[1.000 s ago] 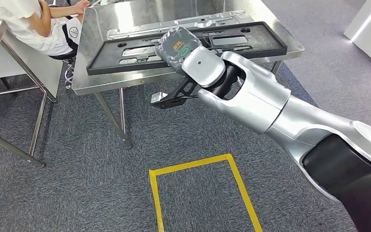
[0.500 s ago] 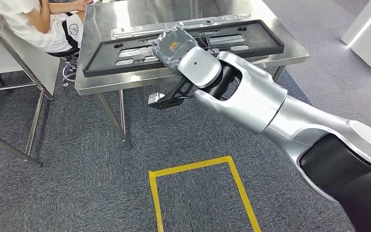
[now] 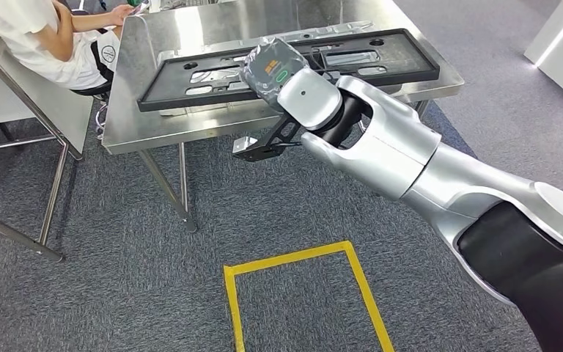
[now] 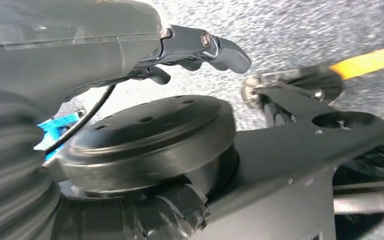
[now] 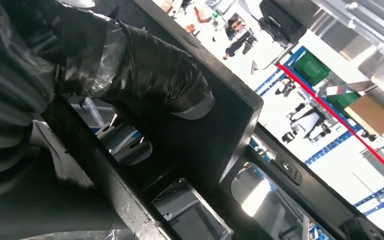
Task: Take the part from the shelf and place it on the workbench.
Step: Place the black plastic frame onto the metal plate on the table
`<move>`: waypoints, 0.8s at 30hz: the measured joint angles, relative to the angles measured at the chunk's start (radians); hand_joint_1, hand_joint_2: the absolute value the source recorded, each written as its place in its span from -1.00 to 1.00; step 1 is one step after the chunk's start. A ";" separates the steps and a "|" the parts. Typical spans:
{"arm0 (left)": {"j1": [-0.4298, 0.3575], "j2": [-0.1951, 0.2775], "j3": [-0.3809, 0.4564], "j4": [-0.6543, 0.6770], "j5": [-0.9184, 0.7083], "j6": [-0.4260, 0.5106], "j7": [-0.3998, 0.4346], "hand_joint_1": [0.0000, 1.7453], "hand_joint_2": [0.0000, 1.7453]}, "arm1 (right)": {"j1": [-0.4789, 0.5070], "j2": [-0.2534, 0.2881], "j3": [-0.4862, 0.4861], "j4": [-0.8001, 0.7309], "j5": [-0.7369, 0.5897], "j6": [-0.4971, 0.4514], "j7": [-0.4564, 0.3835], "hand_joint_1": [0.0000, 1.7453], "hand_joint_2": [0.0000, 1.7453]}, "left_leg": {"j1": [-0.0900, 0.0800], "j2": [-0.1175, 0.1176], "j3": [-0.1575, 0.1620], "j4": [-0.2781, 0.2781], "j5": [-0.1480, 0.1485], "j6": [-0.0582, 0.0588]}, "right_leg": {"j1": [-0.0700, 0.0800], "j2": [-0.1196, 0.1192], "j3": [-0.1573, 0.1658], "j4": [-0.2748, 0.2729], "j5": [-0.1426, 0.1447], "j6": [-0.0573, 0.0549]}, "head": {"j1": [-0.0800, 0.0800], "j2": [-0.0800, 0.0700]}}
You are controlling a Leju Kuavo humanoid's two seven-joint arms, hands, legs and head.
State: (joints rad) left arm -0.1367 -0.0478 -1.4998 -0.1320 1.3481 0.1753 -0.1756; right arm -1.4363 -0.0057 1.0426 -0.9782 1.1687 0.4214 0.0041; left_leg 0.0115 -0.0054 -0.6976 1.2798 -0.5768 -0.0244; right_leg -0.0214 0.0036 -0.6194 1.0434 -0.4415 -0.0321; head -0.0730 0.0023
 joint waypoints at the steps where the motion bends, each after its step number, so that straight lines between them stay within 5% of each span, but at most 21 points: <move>1: -0.003 0.000 0.000 0.000 0.000 0.001 0.001 -1.00 1.00 | 0.001 0.000 0.000 0.001 0.001 0.000 0.000 1.00 1.00 | 0.000 0.000 -0.013 0.013 0.011 0.001 | 0.001 0.000 0.004 0.000 -0.003 0.000 | 0.000 0.000; 4: -0.001 0.000 -0.001 0.000 0.000 0.004 0.004 -1.00 1.00 | 0.002 0.000 0.000 0.004 0.003 0.000 -0.001 1.00 1.00 | -0.002 0.000 0.039 -0.131 0.120 0.016 | 0.004 0.002 0.020 0.001 -0.015 0.002 | 0.001 0.000; 6: 0.003 0.001 -0.004 0.000 0.002 0.007 0.005 -1.00 1.00 | 0.002 0.000 0.000 0.005 0.004 0.000 -0.001 1.00 1.00 | -0.008 0.000 0.081 -0.230 0.155 0.029 | 0.007 0.004 0.023 0.000 -0.019 0.008 | 0.001 0.000; 11: 0.005 -0.001 -0.008 0.000 0.003 0.008 0.005 -1.00 1.00 | 0.002 -0.002 -0.003 0.007 0.004 0.001 -0.001 1.00 1.00 | -0.003 0.001 0.105 -0.283 0.148 0.048 | 0.009 0.001 0.004 0.022 -0.036 0.032 | 0.001 0.000; 14: 0.006 -0.002 -0.010 0.000 0.003 0.008 0.005 -1.00 1.00 | 0.003 -0.004 -0.007 0.008 0.004 0.001 -0.001 1.00 1.00 | -0.002 0.003 0.117 -0.290 0.144 0.057 | 0.008 0.000 -0.080 0.178 -0.097 0.038 | 0.002 0.000; 16: 0.006 -0.002 -0.012 0.000 0.003 0.007 0.006 -1.00 1.00 | 0.008 -0.005 -0.007 0.010 0.004 0.001 -0.001 1.00 1.00 | -0.002 0.003 0.124 -0.288 0.136 0.059 | 0.006 0.000 -0.131 0.248 -0.096 0.042 | 0.002 0.000; 17: 0.007 -0.002 -0.014 0.000 0.003 0.007 0.007 -1.00 1.00 | 0.010 -0.006 -0.007 0.010 0.004 0.001 -0.001 1.00 1.00 | -0.002 0.001 0.129 -0.285 0.131 0.059 | 0.004 0.000 -0.132 0.233 -0.068 0.043 | 0.002 0.000; 20: 0.007 -0.003 -0.016 0.000 0.003 0.008 0.010 -1.00 1.00 | 0.009 -0.007 -0.007 0.012 0.005 0.002 -0.001 1.00 1.00 | -0.003 -0.002 0.143 -0.271 0.107 0.049 | 0.002 -0.002 -0.067 0.071 0.029 0.040 | 0.003 0.000; 24: 0.006 -0.004 -0.017 0.000 0.003 0.008 0.008 -1.00 1.00 | 0.009 -0.008 -0.008 0.012 0.005 0.002 -0.003 1.00 1.00 | -0.006 -0.001 0.143 -0.265 0.092 0.027 | 0.009 0.002 -0.038 0.014 0.021 0.020 | 0.002 0.000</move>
State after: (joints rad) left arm -0.1308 -0.0515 -1.5167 -0.1320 1.3512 0.1833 -0.1680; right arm -1.4274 -0.0133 1.0350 -0.9667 1.1738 0.4237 0.0011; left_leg 0.0058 -0.0068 -0.5547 1.0148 -0.4848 0.0026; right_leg -0.0125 0.0054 -0.6573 1.0576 -0.4203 -0.0118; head -0.0713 0.0026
